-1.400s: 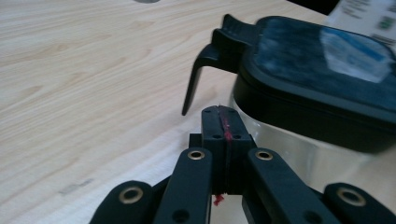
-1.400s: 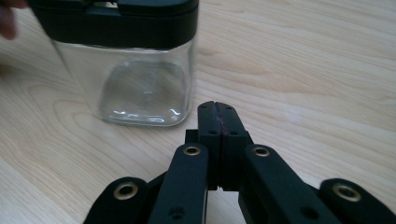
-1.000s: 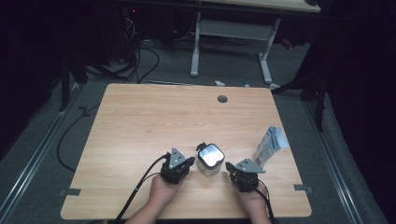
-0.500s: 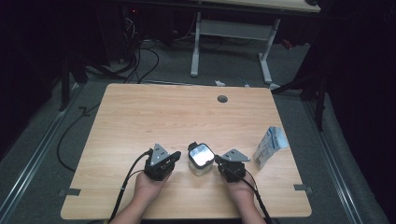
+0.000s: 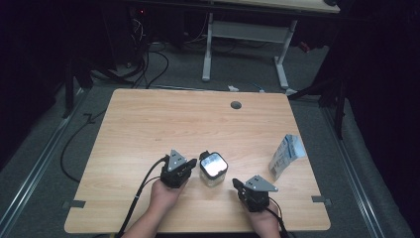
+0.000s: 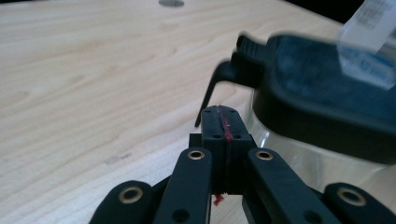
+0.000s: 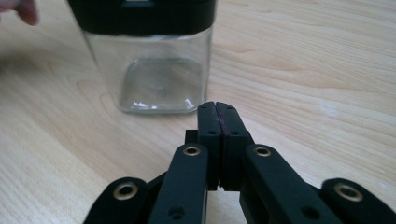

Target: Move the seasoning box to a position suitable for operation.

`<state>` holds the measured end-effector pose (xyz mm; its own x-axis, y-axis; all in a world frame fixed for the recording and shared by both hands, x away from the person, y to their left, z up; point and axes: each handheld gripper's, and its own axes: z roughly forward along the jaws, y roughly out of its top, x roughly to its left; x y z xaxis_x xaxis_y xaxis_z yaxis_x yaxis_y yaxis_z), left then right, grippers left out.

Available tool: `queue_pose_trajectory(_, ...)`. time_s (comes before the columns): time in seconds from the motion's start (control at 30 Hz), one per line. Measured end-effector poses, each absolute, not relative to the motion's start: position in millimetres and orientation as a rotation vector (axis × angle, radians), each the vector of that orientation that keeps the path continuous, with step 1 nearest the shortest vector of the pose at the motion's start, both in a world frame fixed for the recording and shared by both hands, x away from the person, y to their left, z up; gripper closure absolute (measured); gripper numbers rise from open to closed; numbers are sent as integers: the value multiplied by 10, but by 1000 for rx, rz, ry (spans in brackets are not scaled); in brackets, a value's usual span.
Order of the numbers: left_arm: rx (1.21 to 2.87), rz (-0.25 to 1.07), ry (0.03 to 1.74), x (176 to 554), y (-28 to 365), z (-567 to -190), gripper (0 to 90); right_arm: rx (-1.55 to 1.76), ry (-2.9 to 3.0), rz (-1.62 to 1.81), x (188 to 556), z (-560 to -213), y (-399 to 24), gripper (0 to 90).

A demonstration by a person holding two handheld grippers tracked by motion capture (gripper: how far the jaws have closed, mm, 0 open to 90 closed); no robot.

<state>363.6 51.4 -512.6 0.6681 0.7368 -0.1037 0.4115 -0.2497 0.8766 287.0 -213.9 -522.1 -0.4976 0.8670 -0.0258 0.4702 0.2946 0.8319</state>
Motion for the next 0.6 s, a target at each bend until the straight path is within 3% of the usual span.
queue_pose_trajectory(0.4,1902,347,849,3439,377,-5169,899,1195,2094,1100,2840,-5218,-2177,898)
queue_pose_trajectory(0.5,1893,365,854,3393,406,-5151,813,1185,2099,1100,2874,-5227,-2135,898)
queue_pose_trajectory(0.6,1908,410,861,3403,443,-5148,790,1187,2101,1101,2930,-5237,-2084,899)
